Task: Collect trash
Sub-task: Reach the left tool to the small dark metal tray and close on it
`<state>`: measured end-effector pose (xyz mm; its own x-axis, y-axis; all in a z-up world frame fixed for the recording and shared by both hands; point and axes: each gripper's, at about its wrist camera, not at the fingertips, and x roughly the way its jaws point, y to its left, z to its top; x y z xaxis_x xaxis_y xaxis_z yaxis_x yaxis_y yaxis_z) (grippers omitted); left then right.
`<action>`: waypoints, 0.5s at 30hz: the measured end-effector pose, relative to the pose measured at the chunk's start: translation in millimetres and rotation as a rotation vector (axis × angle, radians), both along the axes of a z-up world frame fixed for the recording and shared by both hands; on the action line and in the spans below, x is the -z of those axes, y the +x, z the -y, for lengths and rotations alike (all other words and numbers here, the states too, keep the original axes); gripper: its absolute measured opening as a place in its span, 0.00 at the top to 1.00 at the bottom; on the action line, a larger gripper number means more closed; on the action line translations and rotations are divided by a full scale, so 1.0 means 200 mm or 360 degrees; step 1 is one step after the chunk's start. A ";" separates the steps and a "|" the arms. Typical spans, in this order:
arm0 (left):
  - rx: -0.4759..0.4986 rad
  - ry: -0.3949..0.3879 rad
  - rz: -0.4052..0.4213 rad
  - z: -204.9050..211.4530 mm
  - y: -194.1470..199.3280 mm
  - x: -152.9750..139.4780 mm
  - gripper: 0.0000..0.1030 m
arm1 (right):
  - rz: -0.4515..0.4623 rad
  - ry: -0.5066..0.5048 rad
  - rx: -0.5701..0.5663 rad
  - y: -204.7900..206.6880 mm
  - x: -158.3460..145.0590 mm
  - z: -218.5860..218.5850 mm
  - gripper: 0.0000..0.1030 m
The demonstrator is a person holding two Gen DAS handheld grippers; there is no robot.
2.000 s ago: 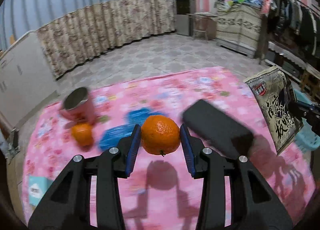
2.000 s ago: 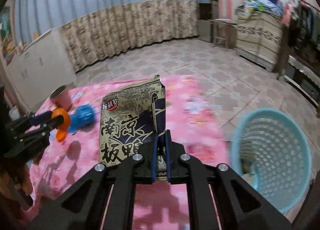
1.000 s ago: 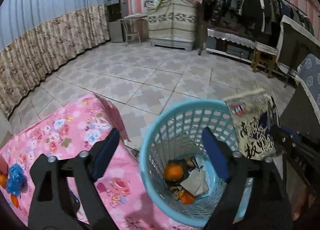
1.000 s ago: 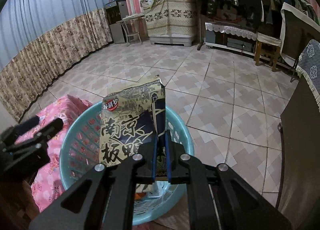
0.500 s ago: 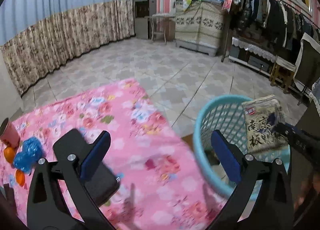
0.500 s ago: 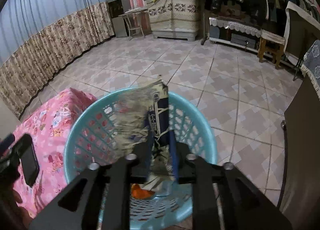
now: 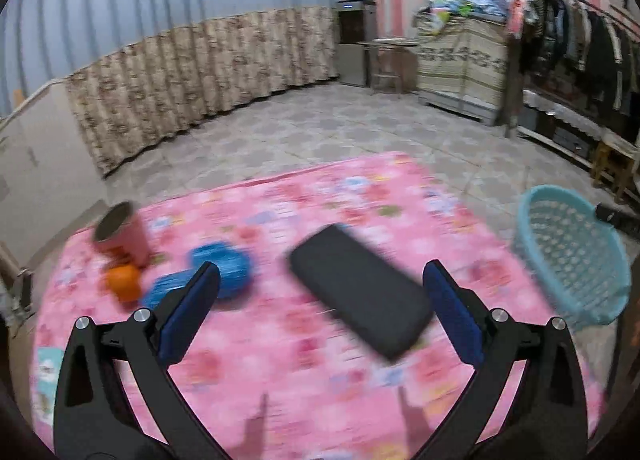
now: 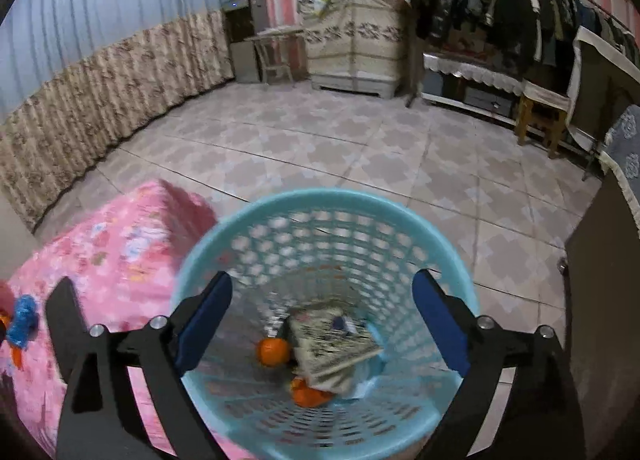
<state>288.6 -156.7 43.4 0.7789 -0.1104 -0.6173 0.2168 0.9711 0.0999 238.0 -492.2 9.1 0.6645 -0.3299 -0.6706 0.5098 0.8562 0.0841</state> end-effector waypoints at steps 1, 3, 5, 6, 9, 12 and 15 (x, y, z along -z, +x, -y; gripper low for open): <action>-0.0033 0.0011 0.0000 -0.07 0.00 0.00 0.05 | 0.0011 -0.0009 -0.0027 0.01 0.00 -0.04 0.09; -0.0098 0.0011 -0.0015 -0.21 0.02 0.02 0.05 | 0.0017 -0.0037 -0.0079 0.05 -0.01 -0.14 0.08; -0.0167 0.0007 -0.0035 -0.34 0.03 0.04 0.05 | 0.0002 -0.0067 -0.0152 0.10 -0.01 -0.27 0.08; -0.0210 0.0003 -0.0051 -0.42 0.04 0.06 0.05 | 0.0001 -0.0073 -0.0180 0.12 -0.01 -0.31 0.08; -0.0305 -0.0033 -0.0096 -0.61 0.05 0.11 0.05 | -0.0021 -0.0120 -0.0273 0.18 -0.01 -0.46 0.08; -0.0363 -0.0064 -0.0180 -0.77 0.06 0.17 0.05 | -0.0060 -0.0194 -0.0349 0.23 0.00 -0.60 0.08; -0.0396 -0.0102 -0.0241 -0.89 0.04 0.22 0.07 | -0.0078 -0.0218 -0.0388 0.25 0.02 -0.68 0.08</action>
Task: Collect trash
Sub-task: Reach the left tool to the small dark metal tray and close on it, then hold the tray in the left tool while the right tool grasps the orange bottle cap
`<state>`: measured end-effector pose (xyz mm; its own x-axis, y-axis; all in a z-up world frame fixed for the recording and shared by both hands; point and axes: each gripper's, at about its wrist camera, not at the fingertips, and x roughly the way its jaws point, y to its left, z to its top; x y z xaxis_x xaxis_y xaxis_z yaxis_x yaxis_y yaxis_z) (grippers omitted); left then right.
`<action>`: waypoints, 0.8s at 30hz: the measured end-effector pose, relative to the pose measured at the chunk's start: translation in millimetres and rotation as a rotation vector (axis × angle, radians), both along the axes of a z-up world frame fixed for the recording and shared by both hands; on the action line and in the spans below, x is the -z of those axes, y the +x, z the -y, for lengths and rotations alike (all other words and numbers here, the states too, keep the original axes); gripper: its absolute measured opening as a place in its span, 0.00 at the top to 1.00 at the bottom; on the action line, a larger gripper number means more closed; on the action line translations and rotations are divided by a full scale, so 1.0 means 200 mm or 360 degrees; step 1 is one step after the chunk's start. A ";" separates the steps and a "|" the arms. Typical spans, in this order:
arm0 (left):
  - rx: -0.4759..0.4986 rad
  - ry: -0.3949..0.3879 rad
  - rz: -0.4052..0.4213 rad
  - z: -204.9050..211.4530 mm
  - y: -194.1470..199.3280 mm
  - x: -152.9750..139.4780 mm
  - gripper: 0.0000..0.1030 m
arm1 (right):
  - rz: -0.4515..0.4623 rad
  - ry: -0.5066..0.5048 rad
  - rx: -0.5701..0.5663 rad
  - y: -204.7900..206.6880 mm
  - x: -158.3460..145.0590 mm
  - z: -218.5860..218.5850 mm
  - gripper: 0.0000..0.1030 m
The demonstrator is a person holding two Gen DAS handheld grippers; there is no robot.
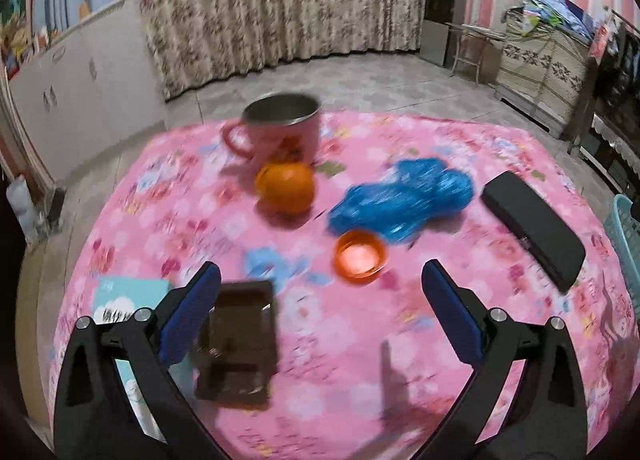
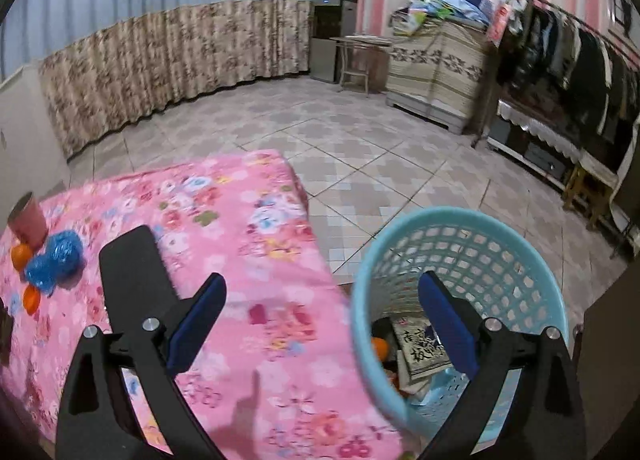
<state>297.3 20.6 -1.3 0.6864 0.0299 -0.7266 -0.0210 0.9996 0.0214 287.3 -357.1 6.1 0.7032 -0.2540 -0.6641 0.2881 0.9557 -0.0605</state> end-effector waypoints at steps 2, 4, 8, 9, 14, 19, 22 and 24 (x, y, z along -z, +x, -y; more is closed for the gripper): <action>-0.0006 0.0006 -0.0041 -0.04 -0.01 0.04 0.13 | -0.0013 -0.0009 -0.0025 0.01 0.00 -0.04 0.08; 0.0015 0.0011 -0.0081 -0.08 -0.02 0.08 0.21 | -0.0024 -0.0028 -0.0042 0.02 0.01 -0.07 0.08; 0.0061 -0.0017 -0.0153 -0.09 -0.03 0.14 0.36 | -0.0038 -0.0041 -0.0075 0.04 0.01 -0.14 0.08; 0.0075 -0.0012 -0.0162 -0.09 -0.03 0.14 0.37 | -0.0039 -0.0044 -0.0081 0.05 0.02 -0.15 0.08; 0.0053 0.0027 -0.0190 -0.09 -0.01 0.17 0.41 | -0.0026 -0.0031 -0.0118 0.06 0.00 -0.22 0.08; 0.0081 0.0034 -0.0219 -0.09 0.02 0.17 0.84 | -0.0027 0.0015 -0.0194 0.09 0.01 -0.32 0.08; 0.0084 -0.0058 -0.0290 -0.12 0.06 0.20 0.95 | -0.0045 0.0008 -0.0265 0.10 0.02 -0.42 0.08; 0.0087 -0.0031 -0.0293 -0.12 0.07 0.19 0.96 | -0.0057 -0.0003 -0.0308 0.11 0.03 -0.50 0.08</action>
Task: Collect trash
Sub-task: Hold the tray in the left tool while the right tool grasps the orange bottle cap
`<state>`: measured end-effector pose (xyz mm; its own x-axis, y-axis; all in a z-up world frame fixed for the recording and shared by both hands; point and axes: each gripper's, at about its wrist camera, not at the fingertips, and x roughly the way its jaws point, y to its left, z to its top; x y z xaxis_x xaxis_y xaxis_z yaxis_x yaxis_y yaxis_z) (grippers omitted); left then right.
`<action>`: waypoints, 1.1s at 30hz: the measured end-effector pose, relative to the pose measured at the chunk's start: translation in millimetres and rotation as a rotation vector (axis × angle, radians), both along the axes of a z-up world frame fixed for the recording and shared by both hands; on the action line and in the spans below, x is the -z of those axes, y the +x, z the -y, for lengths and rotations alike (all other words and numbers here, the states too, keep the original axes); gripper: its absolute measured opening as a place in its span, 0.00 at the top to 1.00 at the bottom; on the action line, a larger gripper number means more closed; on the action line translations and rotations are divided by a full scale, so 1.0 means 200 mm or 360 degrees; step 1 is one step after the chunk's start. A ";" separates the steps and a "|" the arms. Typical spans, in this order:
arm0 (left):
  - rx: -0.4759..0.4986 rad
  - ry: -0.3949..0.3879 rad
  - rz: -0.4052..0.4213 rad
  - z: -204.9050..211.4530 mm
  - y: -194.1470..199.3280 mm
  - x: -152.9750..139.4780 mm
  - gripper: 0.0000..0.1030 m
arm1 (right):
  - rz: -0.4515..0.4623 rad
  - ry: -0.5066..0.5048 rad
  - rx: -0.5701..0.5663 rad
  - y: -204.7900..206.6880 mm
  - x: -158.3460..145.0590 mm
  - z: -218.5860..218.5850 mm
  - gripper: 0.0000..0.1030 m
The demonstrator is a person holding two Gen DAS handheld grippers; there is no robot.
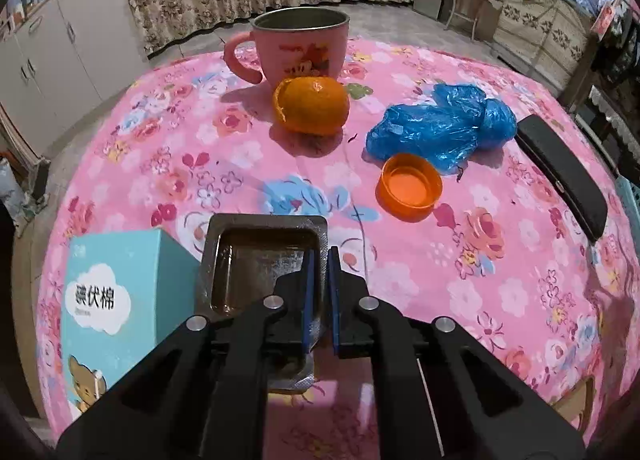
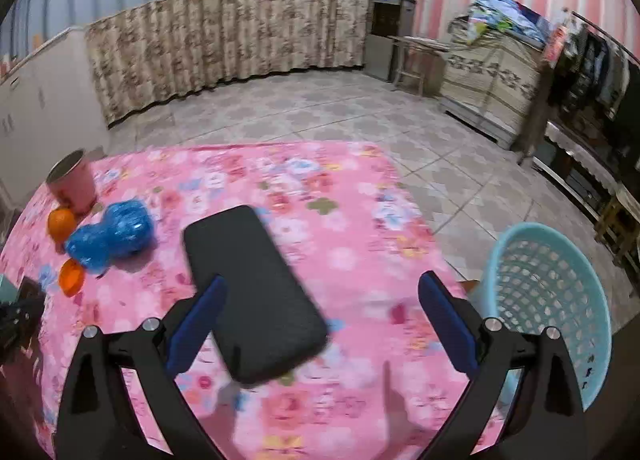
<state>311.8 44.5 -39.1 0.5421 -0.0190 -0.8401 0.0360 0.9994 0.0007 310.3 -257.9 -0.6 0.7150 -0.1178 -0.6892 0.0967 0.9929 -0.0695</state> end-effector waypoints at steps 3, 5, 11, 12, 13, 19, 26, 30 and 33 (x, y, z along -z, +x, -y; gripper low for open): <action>0.0032 -0.0010 0.0054 0.01 -0.01 -0.06 0.97 | -0.0009 -0.0009 -0.0055 0.01 0.01 -0.09 0.08; 0.0041 -0.0026 0.0102 0.01 -0.02 -0.12 0.98 | -0.0020 0.0001 -0.0105 0.01 0.02 -0.17 0.08; -0.0013 -0.0070 0.0236 -0.10 -0.03 -0.30 0.98 | -0.0081 0.0050 -0.0283 0.03 0.08 -0.43 0.08; -0.0038 -0.0113 0.0244 -0.15 -0.02 -0.32 0.98 | -0.0096 0.0058 -0.0323 0.03 0.10 -0.49 0.08; -0.0053 -0.0144 0.0249 -0.19 -0.02 -0.33 0.98 | -0.0112 0.0071 -0.0358 0.04 0.11 -0.53 0.08; -0.0120 -0.0223 0.0294 -0.32 -0.04 -0.38 0.97 | -0.0174 0.0084 -0.0511 0.05 0.18 -0.81 0.08; -0.0132 -0.0279 0.0292 -0.36 -0.01 -0.37 0.97 | -0.0223 0.0107 -0.0574 0.11 0.23 -1.02 0.12; -0.0134 -0.0290 0.0275 -0.36 0.00 -0.35 0.97 | -0.0292 0.0143 -0.0588 0.16 0.29 -1.06 0.36; -0.0130 -0.0287 0.0272 -0.35 0.01 -0.35 0.98 | -0.0283 0.0145 -0.0598 0.16 0.29 -1.06 0.50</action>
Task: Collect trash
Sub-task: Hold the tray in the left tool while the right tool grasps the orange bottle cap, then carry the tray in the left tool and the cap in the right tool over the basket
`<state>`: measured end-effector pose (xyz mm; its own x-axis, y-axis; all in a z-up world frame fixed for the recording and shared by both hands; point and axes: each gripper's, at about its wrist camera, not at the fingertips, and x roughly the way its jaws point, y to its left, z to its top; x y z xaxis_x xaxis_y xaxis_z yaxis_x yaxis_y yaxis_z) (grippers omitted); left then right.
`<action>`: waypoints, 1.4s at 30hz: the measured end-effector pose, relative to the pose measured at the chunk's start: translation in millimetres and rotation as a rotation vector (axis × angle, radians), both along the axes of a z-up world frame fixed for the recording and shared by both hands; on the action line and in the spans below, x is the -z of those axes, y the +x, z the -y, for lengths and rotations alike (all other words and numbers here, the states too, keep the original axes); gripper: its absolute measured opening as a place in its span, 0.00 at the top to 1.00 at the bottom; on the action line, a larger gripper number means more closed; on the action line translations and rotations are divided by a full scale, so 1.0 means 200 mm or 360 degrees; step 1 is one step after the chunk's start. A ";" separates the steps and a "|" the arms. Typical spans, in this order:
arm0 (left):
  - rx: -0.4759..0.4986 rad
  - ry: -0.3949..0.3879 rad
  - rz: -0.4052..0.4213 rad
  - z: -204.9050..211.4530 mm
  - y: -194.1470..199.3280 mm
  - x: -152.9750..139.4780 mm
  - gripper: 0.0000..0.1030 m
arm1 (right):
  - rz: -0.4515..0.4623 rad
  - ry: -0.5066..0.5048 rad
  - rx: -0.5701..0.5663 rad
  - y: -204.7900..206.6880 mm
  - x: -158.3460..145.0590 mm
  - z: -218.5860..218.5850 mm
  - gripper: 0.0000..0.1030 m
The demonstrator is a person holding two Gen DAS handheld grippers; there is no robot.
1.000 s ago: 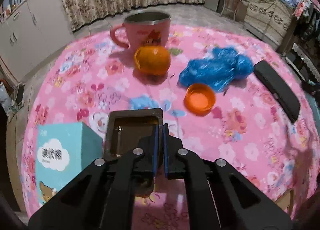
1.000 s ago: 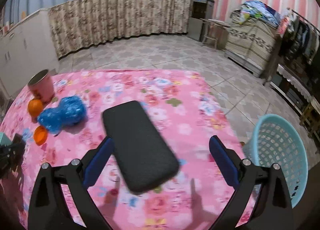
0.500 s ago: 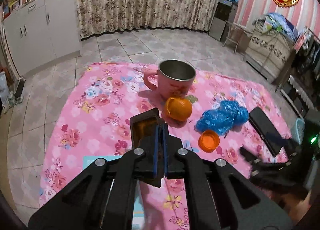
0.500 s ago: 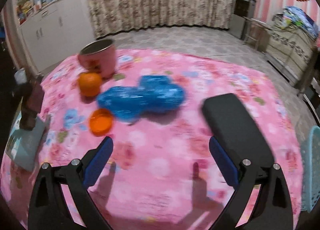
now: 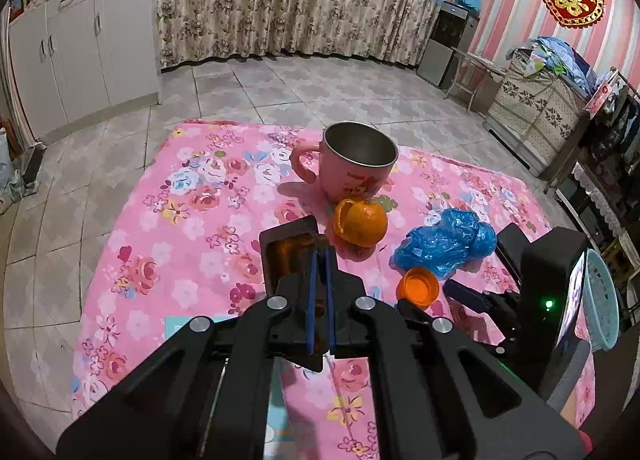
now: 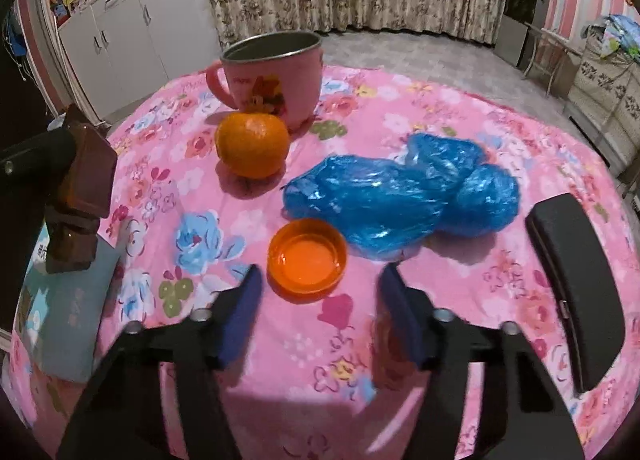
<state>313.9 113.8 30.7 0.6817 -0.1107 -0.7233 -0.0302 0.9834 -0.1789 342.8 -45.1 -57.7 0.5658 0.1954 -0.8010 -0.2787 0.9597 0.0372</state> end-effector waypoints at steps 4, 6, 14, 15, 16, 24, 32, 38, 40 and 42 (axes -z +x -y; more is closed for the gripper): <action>0.0003 0.0017 0.0000 0.02 0.00 0.00 0.98 | 0.0025 0.0017 -0.0029 -0.02 -0.03 0.01 0.62; 0.0002 0.0021 -0.0005 0.03 0.01 0.01 0.98 | 0.0032 0.0021 -0.0032 -0.03 -0.04 0.02 0.63; -0.0007 0.0062 -0.0026 0.08 0.04 0.04 0.99 | 0.0096 0.0025 -0.0013 -0.10 -0.14 0.16 0.63; -0.0002 0.0063 -0.0029 0.10 0.05 0.05 0.99 | 0.0103 0.0032 -0.0004 -0.11 -0.16 0.19 0.63; 0.0003 0.0067 -0.0030 0.11 0.05 0.05 1.00 | 0.0108 0.0035 0.0004 -0.12 -0.17 0.22 0.63; 0.0083 0.0152 -0.0027 0.33 0.08 0.08 1.00 | 0.0145 0.0047 0.0128 -0.17 -0.24 0.56 0.62; 0.0238 0.0177 -0.0009 0.57 0.06 0.07 1.00 | 0.0200 0.0027 0.0247 -0.26 -0.30 0.93 0.62; 0.0420 0.0181 -0.0007 0.81 0.00 0.03 1.00 | 0.0220 0.0037 0.0416 -0.30 -0.33 1.25 0.62; 0.0471 0.0207 0.0005 0.92 -0.02 0.01 1.00 | 0.0249 0.0075 0.0481 -0.33 -0.36 1.38 0.62; 0.0516 0.0202 0.0027 1.03 -0.02 -0.02 1.00 | 0.0270 0.0109 0.0538 -0.35 -0.39 1.48 0.62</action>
